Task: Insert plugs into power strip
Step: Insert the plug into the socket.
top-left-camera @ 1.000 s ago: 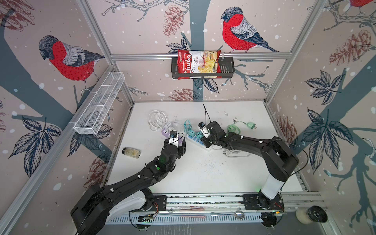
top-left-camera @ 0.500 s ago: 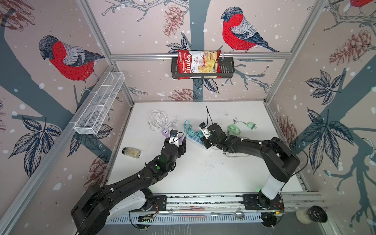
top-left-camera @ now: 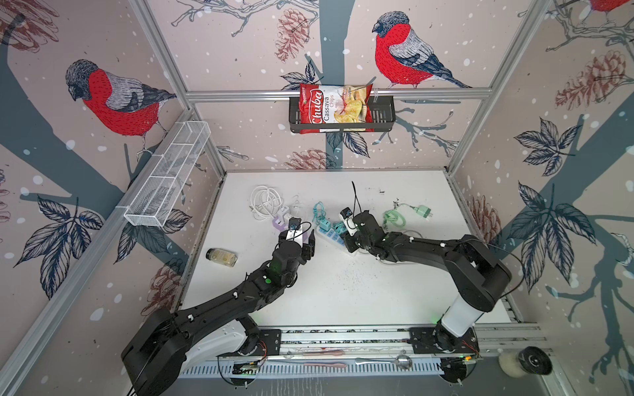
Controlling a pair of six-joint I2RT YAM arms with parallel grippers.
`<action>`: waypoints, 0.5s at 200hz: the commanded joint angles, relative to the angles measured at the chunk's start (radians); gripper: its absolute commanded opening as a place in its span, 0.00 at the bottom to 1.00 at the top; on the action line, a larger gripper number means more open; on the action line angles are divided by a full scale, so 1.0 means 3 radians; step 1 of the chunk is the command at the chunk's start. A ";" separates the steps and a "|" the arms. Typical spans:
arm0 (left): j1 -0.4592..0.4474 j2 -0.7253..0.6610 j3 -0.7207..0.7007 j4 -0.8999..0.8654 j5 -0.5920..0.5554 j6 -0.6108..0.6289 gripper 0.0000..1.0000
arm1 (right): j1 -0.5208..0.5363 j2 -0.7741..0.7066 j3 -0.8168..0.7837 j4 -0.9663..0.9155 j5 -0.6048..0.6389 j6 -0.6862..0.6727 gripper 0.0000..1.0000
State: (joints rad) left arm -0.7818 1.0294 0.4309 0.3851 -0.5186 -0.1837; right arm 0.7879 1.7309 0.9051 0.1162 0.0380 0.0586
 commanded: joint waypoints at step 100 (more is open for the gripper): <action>0.0004 -0.0137 -0.0070 0.0227 0.0080 0.0065 0.72 | 0.0325 0.0140 -0.0070 -0.1534 0.0336 0.0549 0.00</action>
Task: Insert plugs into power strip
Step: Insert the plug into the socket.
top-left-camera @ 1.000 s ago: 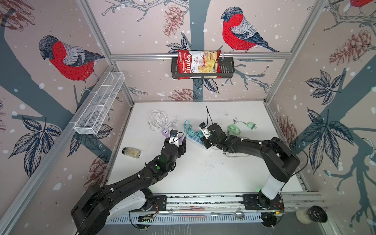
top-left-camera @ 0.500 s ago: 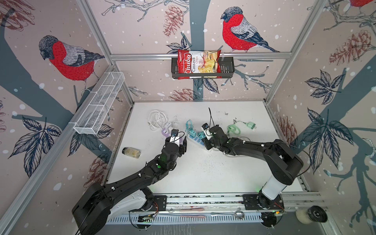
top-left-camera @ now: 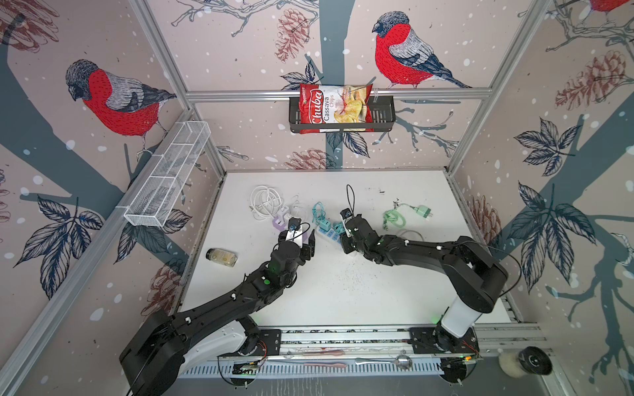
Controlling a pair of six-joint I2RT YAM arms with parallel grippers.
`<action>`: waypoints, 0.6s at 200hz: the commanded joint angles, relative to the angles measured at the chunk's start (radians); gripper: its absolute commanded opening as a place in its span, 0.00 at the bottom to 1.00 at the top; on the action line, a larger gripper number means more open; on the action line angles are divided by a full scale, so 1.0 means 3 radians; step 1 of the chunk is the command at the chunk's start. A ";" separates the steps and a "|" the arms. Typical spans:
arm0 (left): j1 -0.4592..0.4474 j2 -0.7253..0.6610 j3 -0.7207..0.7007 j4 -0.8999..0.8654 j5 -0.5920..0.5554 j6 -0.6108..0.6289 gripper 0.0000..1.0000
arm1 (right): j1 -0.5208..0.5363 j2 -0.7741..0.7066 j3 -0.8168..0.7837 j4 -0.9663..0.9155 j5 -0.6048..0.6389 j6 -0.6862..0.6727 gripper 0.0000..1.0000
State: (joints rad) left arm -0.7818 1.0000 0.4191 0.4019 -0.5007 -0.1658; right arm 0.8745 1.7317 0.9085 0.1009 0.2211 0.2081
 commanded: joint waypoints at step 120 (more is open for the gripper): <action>0.0004 -0.0165 -0.0012 0.0016 -0.0114 0.0010 0.72 | -0.0042 0.0008 0.0020 -0.1518 -0.0340 -0.1015 0.00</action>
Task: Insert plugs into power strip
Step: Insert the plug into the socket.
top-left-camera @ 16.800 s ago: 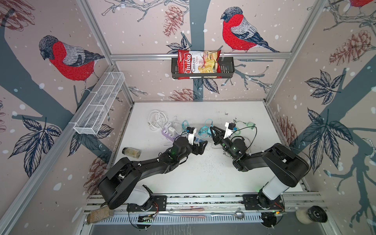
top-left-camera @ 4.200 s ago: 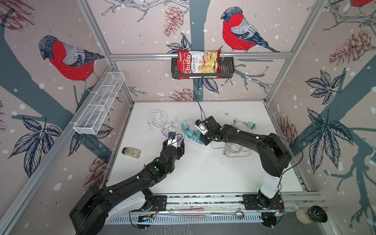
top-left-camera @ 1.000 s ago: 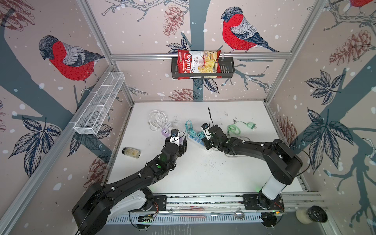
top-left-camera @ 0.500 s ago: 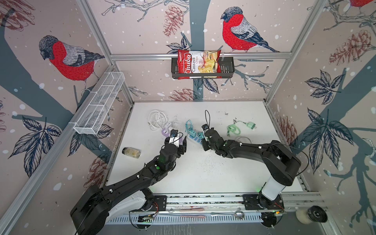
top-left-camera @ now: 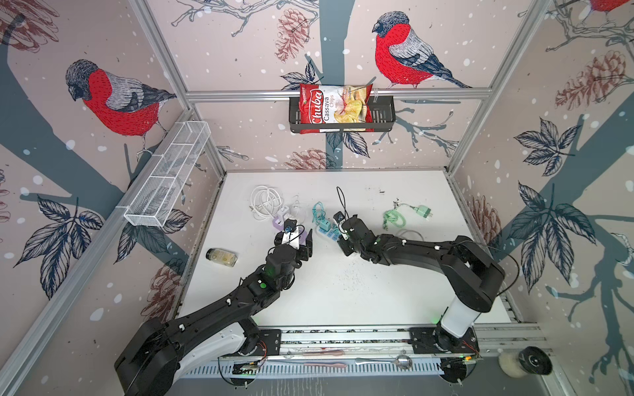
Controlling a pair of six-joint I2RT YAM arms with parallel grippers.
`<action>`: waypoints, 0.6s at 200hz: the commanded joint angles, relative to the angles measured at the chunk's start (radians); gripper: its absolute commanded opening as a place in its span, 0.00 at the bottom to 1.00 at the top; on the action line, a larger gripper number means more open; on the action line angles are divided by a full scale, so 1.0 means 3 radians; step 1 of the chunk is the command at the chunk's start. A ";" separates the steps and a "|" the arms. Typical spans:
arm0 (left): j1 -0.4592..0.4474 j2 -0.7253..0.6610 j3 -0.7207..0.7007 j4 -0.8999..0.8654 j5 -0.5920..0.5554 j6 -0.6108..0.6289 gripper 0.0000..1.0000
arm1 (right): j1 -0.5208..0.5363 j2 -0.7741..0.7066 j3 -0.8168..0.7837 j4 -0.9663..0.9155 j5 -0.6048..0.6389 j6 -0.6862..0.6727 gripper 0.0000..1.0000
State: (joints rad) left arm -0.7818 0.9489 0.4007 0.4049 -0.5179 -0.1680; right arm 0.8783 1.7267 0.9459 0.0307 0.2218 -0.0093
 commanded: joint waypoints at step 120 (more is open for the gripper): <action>0.0003 0.0248 0.0327 -0.0057 -0.0113 0.0035 0.72 | -0.0289 -0.0111 -0.0099 -0.1181 -0.0602 -0.0715 0.00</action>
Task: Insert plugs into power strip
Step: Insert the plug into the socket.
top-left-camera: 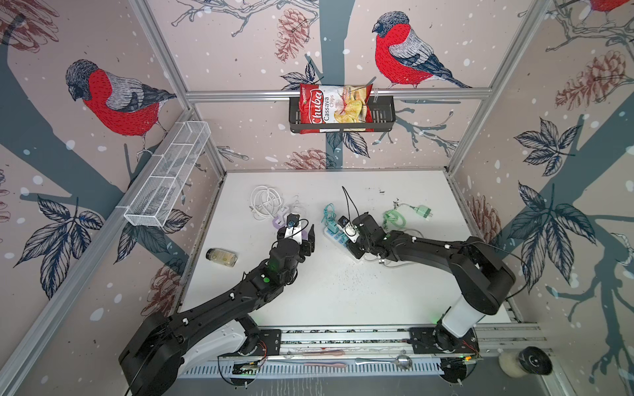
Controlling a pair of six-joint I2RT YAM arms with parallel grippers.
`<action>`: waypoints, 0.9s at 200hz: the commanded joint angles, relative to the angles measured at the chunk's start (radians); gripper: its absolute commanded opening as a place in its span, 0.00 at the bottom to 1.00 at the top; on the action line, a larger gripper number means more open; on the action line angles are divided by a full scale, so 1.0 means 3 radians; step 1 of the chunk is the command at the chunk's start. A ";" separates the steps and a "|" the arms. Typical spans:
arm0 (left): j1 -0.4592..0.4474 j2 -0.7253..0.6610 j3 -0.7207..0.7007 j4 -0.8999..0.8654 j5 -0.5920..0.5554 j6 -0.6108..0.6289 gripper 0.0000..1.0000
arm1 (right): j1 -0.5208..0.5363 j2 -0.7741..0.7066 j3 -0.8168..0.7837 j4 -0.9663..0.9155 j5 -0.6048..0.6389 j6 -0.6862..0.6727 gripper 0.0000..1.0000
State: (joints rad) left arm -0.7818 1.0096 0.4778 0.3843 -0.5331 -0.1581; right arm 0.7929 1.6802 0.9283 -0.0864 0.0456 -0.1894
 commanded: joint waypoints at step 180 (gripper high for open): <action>0.0012 0.0413 0.0405 0.0040 -0.0029 0.0154 0.78 | -0.0186 0.0193 -0.0266 -0.0550 0.0032 0.0375 0.17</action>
State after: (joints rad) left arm -0.7818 1.1366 0.5907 0.3744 -0.5247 -0.1219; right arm 0.7387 1.6836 0.8555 0.0307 0.0090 -0.0792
